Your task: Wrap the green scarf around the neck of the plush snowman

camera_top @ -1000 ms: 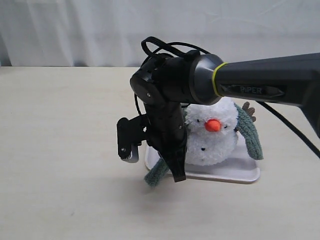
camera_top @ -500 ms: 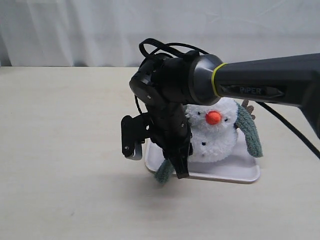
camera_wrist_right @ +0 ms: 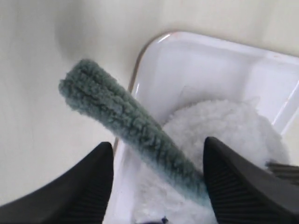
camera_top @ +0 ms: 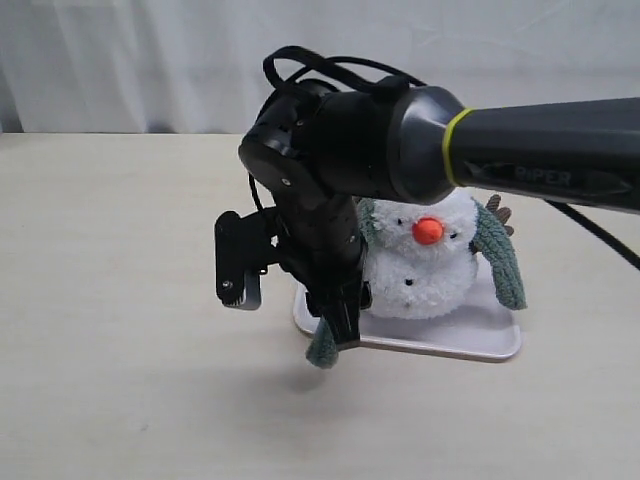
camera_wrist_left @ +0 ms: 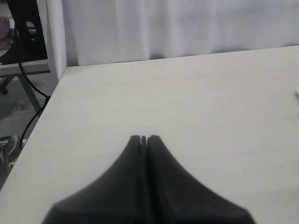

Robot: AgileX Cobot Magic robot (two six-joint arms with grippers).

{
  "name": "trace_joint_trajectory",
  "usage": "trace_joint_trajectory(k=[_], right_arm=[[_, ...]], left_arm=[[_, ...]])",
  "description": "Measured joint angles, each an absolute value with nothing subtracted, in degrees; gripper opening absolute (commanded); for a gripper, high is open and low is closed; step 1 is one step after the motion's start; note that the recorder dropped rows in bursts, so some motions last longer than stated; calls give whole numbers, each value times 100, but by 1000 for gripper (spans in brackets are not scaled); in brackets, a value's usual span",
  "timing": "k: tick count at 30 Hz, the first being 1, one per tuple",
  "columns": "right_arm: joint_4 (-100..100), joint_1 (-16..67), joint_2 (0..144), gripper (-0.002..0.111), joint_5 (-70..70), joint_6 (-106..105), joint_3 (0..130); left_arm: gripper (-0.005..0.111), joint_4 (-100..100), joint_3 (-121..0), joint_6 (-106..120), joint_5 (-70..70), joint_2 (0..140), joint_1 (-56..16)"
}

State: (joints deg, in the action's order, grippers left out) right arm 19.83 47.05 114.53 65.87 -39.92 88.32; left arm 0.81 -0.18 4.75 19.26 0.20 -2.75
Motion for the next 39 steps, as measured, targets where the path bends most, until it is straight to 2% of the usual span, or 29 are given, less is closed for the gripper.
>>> trace_joint_trajectory(k=[4,9,11,16,18,22,27,34,39], right_arm=[[2088,4754,11207,68,6587,-3803,8832],[2190,4754,11030,65,6679,-3576,8832],[2334,4754,10960,56,6679,-3294,8832],[3210,4754,10746,16,6465,-2193,8832],[3482,4740,10677,4,6269,-1763,8832],[3719,4520,10603,4,5670,-721,8842],[3252,3843,10604,4,5067,400,8842],[1383,2739,10604,4,4954,264,8842],[531,2298,10678,4,4907,0,8842]], left_arm=[[0,81,-18,475,1926,20,-275],[0,81,-18,475,1926,20,-275],[0,81,-18,475,1926,20,-275],[0,81,-18,475,1926,20,-275],[0,81,-18,475,1926,20,-275],[0,81,-18,475,1926,20,-275],[0,81,-18,475,1926,20,-275],[0,81,-18,475,1928,20,-275],[0,81,-18,475,1928,20,-275]])
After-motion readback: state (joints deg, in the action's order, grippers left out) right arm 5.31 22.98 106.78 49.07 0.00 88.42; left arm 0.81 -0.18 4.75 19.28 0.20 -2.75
